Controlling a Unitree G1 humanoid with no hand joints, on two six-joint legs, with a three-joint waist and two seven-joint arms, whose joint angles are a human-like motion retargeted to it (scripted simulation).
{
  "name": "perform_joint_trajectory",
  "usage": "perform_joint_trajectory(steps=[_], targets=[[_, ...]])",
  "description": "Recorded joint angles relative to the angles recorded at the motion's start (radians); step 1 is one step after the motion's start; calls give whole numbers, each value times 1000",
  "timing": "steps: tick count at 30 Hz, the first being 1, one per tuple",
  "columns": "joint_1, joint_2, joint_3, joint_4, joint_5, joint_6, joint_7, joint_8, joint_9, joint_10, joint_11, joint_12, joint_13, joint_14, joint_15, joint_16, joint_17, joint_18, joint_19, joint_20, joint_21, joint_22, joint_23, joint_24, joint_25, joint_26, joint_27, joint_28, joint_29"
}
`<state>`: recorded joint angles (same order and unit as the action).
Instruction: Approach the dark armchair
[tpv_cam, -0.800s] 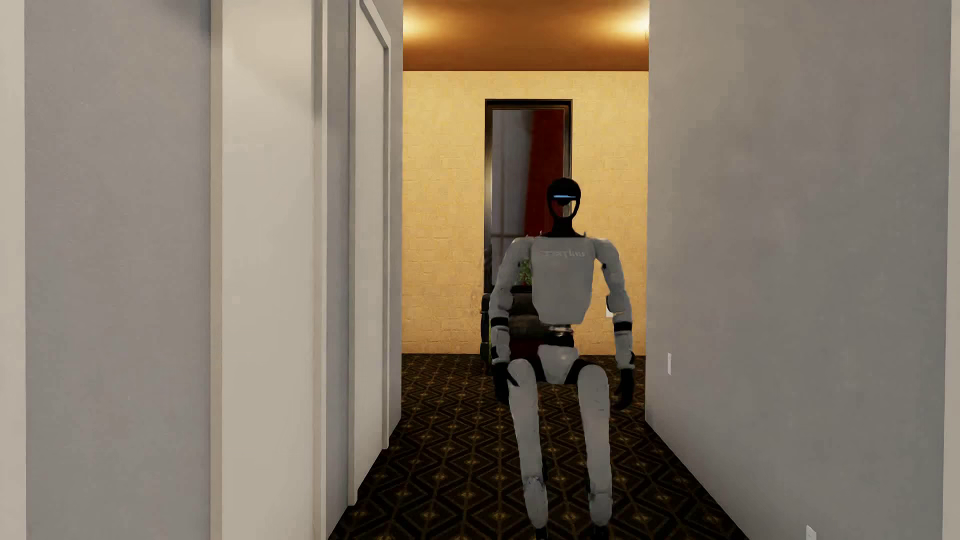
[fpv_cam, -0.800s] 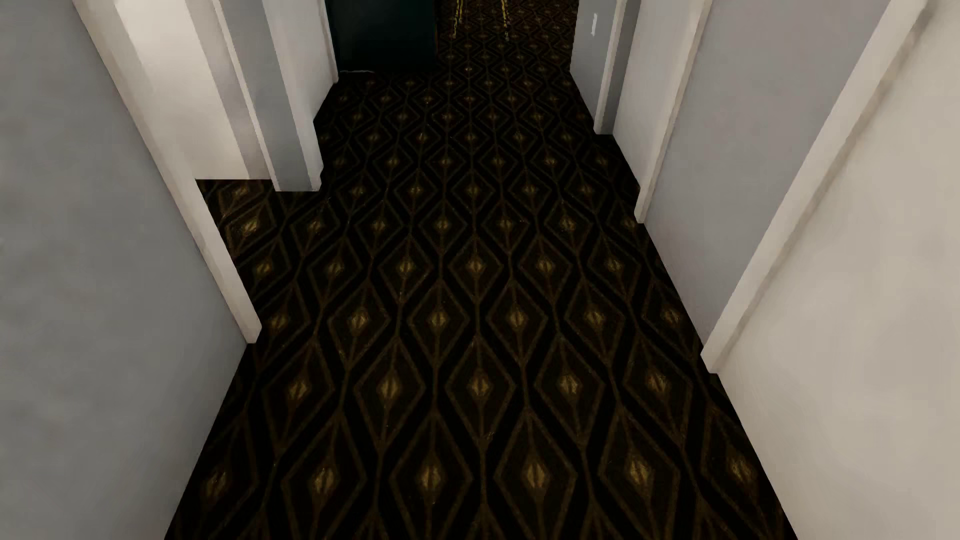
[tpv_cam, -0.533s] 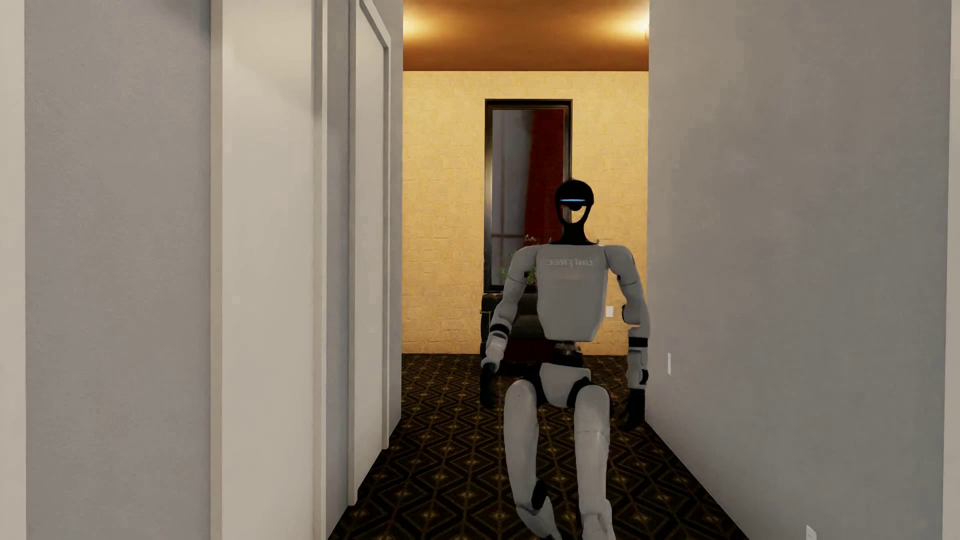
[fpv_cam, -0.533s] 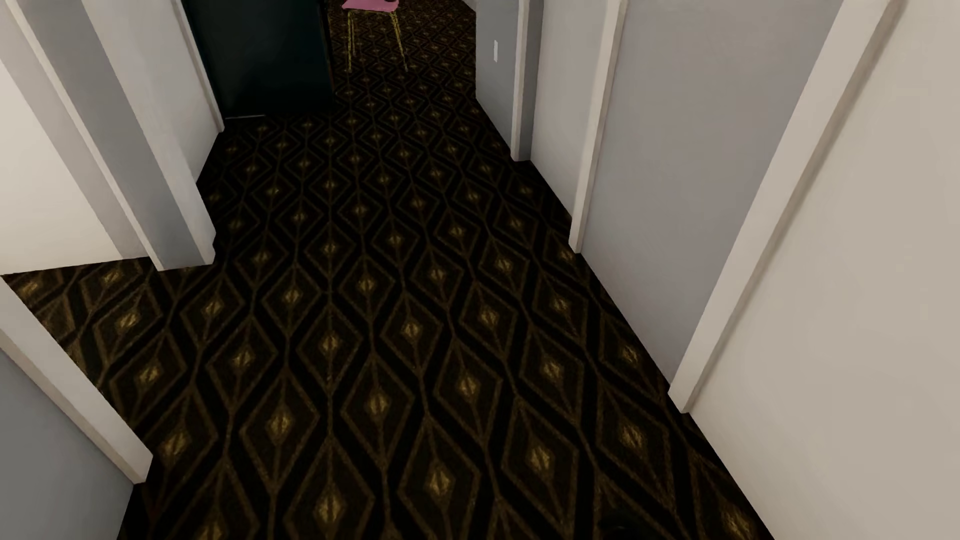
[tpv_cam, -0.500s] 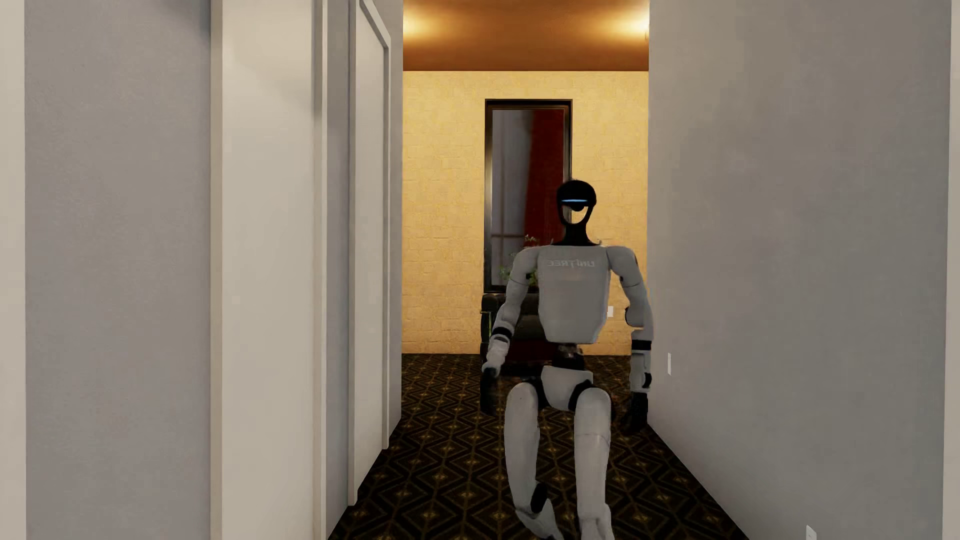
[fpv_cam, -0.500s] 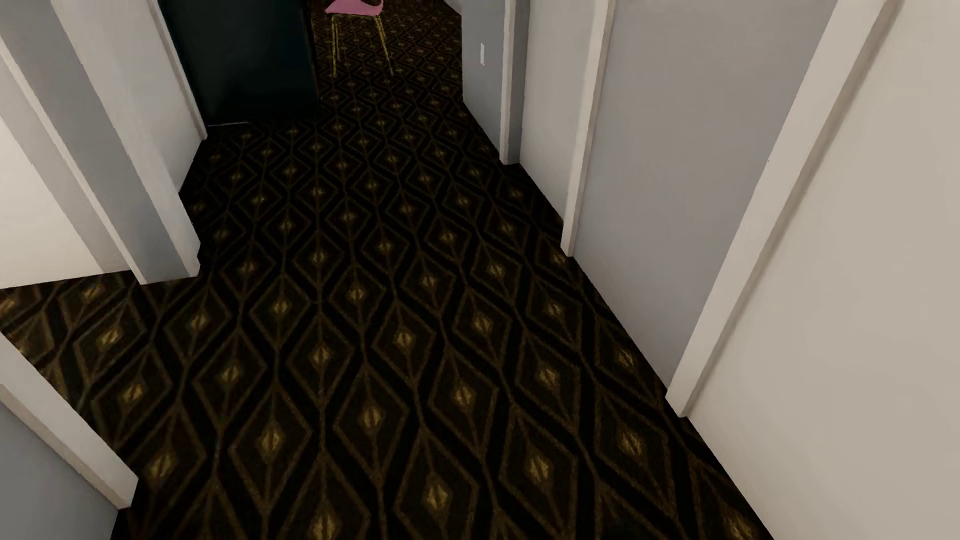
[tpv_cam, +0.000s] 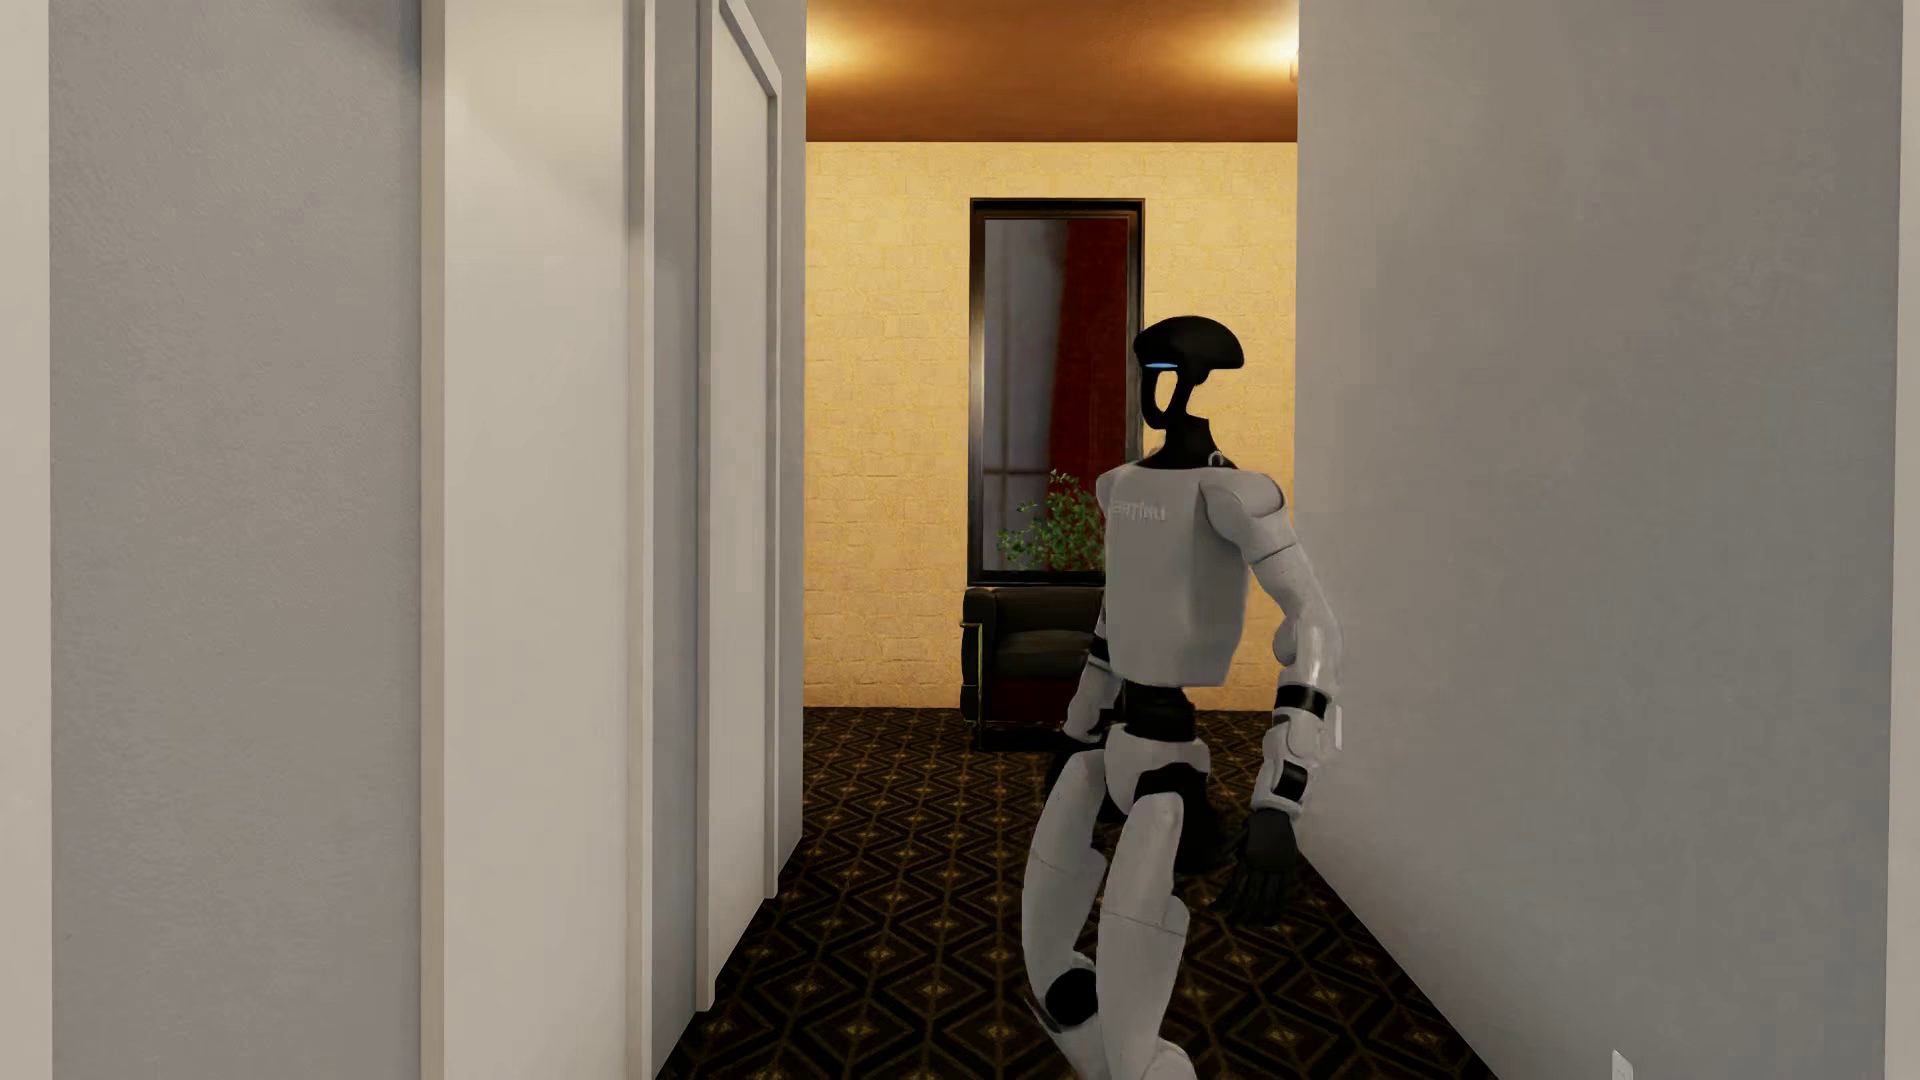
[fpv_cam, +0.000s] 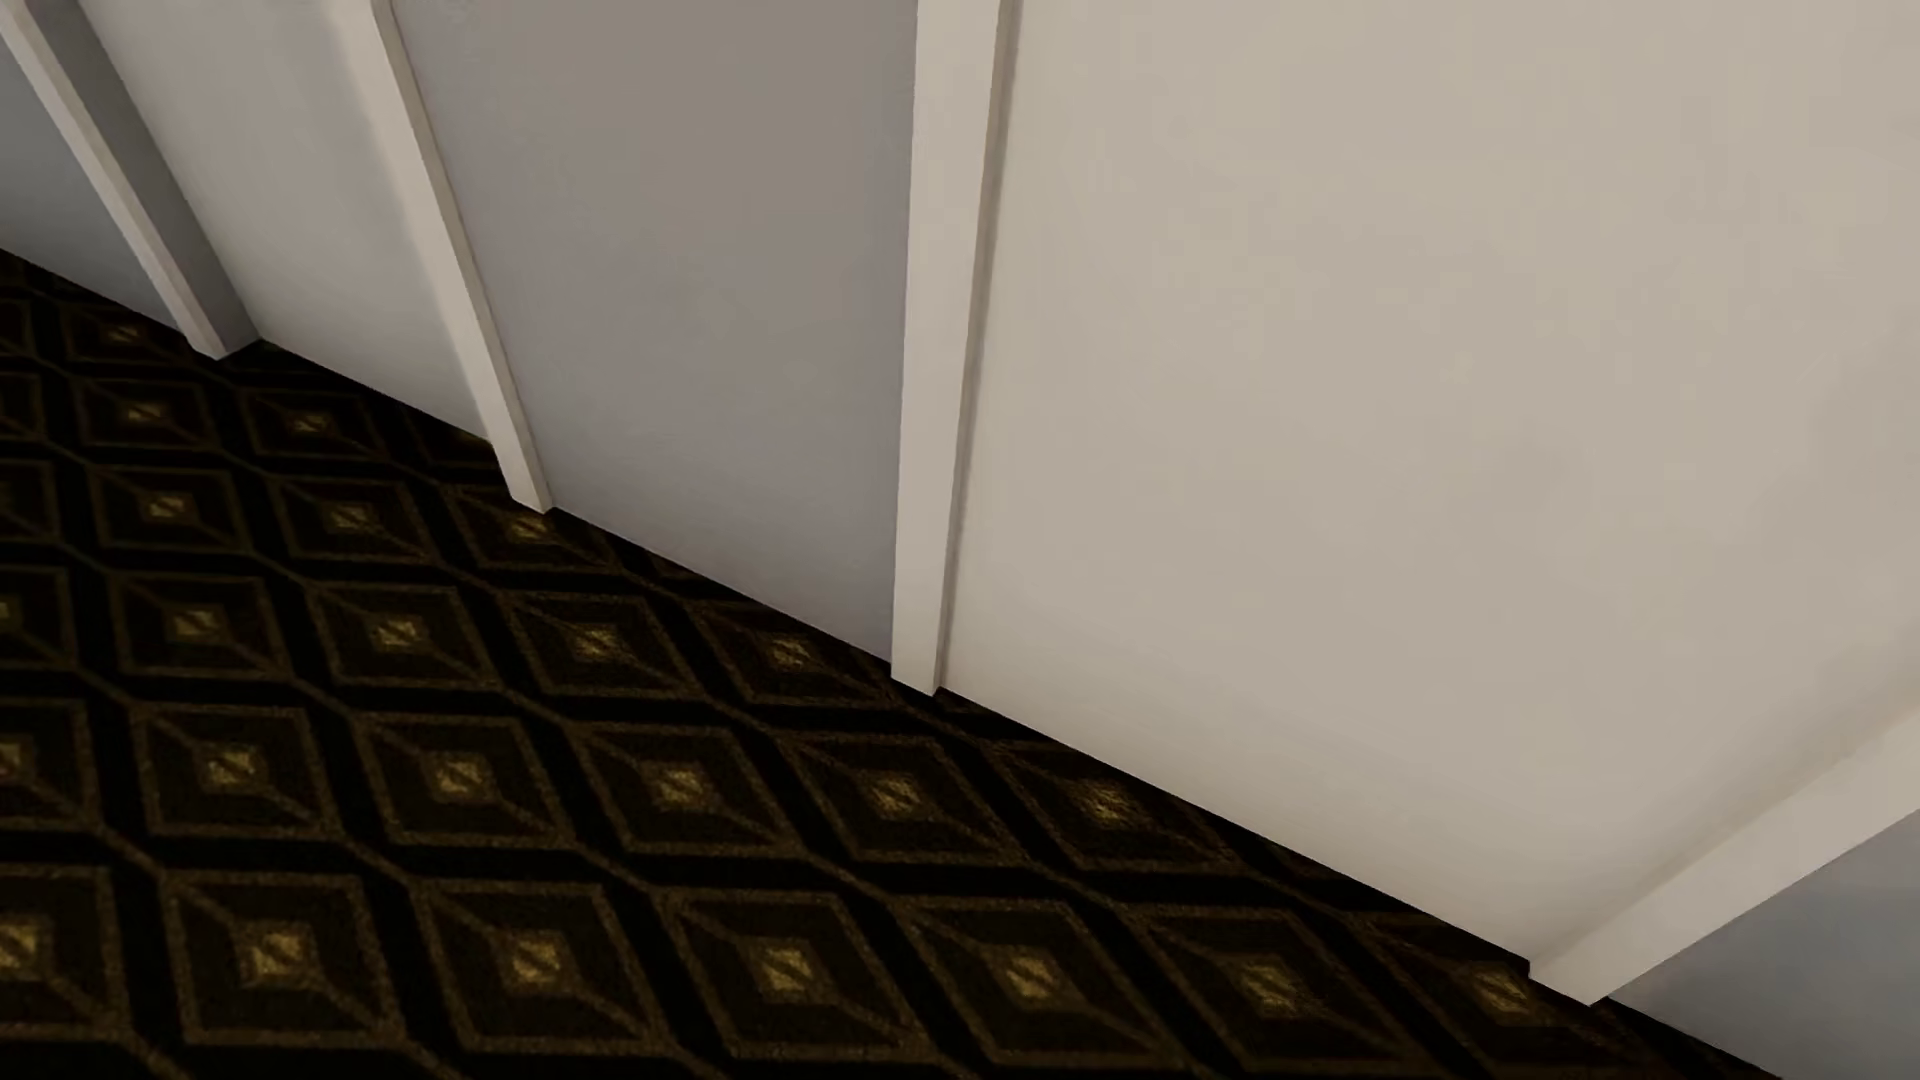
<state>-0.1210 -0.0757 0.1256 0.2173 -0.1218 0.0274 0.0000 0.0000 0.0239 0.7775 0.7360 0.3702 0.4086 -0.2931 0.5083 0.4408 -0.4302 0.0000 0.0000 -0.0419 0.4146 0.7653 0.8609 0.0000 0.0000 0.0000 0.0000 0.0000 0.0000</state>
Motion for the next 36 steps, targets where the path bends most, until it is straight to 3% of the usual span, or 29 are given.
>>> perform_joint_trajectory(steps=[7, 11, 14, 19, 21, 24, 27, 29, 32, 34, 36], targets=[[18, -66, -79, 40, 20, 8, 0, 0, 24, 16, -85, -7, -41, -28, -225, 25, 0, 0, 0, -75, -61, -3, -60, 0, 0, 0, 0, 0, 0], [36, -175, -103, 50, 41, 10, 0, 0, 41, -24, -81, -25, -49, -22, -271, 10, 16, 0, 0, -124, -49, -36, -58, 0, 0, 0, 0, 0, 0], [38, -220, -148, 49, 58, 8, 0, 0, 64, -53, -94, -71, -30, -36, -290, 8, 30, 0, 0, -170, -19, -73, -44, 0, 0, 0, 0, 0, 0], [33, -292, -152, 79, 38, 9, 0, 0, 81, -21, -89, -111, 21, -58, -446, 19, 61, 0, 0, -226, 82, -245, -13, 0, 0, 0, 0, 0, 0], [86, -341, -165, 76, 11, 18, 0, 0, 78, -45, -36, -92, 33, -50, -403, 4, 75, 0, 0, -226, 98, -288, -2, 0, 0, 0, 0, 0, 0], [215, -406, -224, 51, -18, 27, 0, 0, 67, -115, 71, -50, 55, -4, -224, -15, 90, 0, 0, -225, 105, -290, -7, 0, 0, 0, 0, 0, 0], [255, -452, -278, 92, 39, 35, 0, 0, 57, -39, 156, -21, 55, 58, -206, -23, 97, 0, 0, -227, 88, -213, 8, 0, 0, 0, 0, 0, 0], [186, -414, -246, 122, 108, 37, 0, 0, 65, 148, 179, -2, 16, 94, -322, -40, 88, 0, 0, -217, 86, -116, 19, 0, 0, 0, 0, 0, 0], [-13, -273, -96, 23, 229, 39, 0, 0, 75, 427, 75, 49, -73, 45, -519, -57, 58, 0, 0, -250, 7, 6, -21, 0, 0, 0, 0, 0, 0], [-185, -87, -15, -60, 306, 43, 0, 0, 81, 427, -100, 95, -141, 23, -682, -59, 31, 0, 0, -307, -36, 49, -102, 0, 0, 0, 0, 0, 0], [-346, 117, 80, -119, 326, 34, 0, 0, 79, 293, -257, 136, -192, 39, -824, -52, 7, 0, 0, -349, -65, 74, -195, 0, 0, 0, 0, 0, 0]])
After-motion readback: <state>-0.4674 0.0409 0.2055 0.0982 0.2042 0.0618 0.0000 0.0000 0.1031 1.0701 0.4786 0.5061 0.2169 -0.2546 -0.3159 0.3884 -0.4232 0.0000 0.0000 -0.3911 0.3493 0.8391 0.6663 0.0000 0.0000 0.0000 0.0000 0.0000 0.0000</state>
